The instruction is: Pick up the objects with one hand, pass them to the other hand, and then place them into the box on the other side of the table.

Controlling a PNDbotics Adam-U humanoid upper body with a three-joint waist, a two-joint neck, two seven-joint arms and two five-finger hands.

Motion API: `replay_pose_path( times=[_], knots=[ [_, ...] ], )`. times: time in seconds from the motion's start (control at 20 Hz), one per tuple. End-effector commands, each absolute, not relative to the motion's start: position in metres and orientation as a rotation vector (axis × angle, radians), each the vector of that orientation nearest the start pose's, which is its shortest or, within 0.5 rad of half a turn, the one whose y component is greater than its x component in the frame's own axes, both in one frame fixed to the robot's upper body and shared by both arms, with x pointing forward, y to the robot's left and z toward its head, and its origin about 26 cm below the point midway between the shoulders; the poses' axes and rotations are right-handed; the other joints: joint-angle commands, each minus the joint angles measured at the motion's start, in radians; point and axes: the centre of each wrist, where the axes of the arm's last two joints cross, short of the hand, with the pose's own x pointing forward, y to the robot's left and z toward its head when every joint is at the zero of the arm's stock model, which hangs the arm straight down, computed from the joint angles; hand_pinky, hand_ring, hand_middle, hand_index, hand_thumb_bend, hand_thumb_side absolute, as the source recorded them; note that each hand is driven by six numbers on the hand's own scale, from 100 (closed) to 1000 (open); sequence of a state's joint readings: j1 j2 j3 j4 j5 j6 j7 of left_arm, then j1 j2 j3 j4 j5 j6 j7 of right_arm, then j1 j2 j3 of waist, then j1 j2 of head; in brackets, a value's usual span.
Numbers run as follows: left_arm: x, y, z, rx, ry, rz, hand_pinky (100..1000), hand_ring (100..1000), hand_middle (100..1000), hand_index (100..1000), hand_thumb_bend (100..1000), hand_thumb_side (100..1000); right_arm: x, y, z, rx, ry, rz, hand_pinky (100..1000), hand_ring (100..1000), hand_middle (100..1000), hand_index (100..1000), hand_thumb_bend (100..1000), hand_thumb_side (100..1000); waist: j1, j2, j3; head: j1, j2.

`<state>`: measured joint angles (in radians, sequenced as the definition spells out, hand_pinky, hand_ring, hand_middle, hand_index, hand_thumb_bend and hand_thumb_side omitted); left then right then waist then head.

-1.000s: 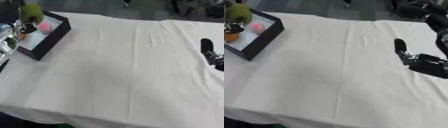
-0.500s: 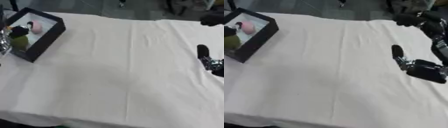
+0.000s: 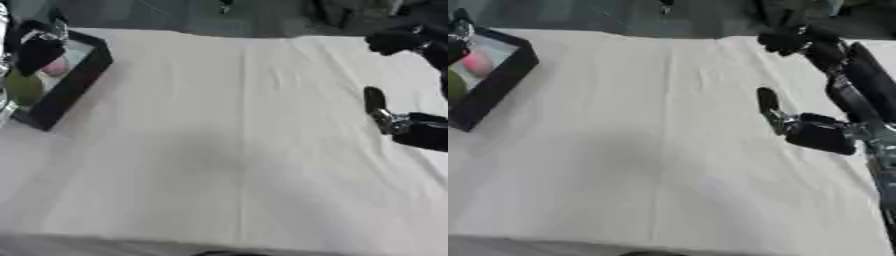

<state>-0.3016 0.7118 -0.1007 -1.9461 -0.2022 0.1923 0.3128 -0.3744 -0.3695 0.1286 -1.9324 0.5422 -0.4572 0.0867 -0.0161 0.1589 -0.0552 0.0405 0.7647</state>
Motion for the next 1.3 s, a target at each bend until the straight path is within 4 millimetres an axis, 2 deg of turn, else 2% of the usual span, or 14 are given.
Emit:
replay_pose_path(
  times=[0.05, 0.15, 0.2, 0.4, 0.65, 0.95, 1.3],
  knots=[
    [0.296, 0.276, 0.214, 0.623, -2.296, -0.513, 643, 100, 859, 956, 100, 611, 0.315, -0.236, 0.197, 0.686, 3.101, -1.343, 648, 729, 752, 874, 100, 299, -0.001, -0.018, 0.003, -0.061, 0.005],
    [0.295, 0.261, 0.202, 0.479, -2.342, -0.503, 645, 100, 869, 956, 100, 645, 0.315, -0.236, 0.190, 0.690, 3.149, -1.309, 636, 725, 748, 870, 100, 405, -0.004, -0.017, 0.005, -0.087, 0.005],
    [0.295, 0.252, 0.196, 0.420, -2.350, -0.504, 644, 100, 875, 957, 100, 667, 0.315, -0.235, 0.187, 0.685, 3.175, -1.293, 633, 724, 747, 868, 100, 418, -0.005, -0.017, 0.006, -0.094, 0.005],
    [0.290, 0.220, 0.173, 0.264, -2.315, -0.487, 644, 100, 900, 960, 100, 692, 0.314, -0.231, 0.174, 0.640, 3.244, -1.268, 622, 722, 744, 865, 100, 434, -0.008, -0.015, 0.005, -0.103, 0.005],
    [0.280, 0.190, 0.152, 0.128, -2.201, -0.425, 638, 100, 938, 975, 100, 724, 0.312, -0.225, 0.159, 0.577, 3.312, -1.266, 604, 716, 737, 857, 100, 447, -0.007, -0.014, 0.007, -0.102, 0.005],
    [0.270, 0.174, 0.138, 0.092, -2.100, -0.406, 633, 100, 944, 979, 100, 740, 0.309, -0.219, 0.140, 0.485, 3.370, -1.306, 593, 709, 731, 852, 100, 457, 0.002, -0.018, 0.016, -0.084, 0.005],
    [0.268, 0.170, 0.134, 0.094, -2.066, -0.423, 633, 100, 944, 976, 100, 750, 0.308, -0.219, 0.136, 0.477, 3.387, -1.311, 592, 708, 730, 852, 100, 455, 0.001, -0.026, 0.017, -0.064, 0.005]
  ],
)
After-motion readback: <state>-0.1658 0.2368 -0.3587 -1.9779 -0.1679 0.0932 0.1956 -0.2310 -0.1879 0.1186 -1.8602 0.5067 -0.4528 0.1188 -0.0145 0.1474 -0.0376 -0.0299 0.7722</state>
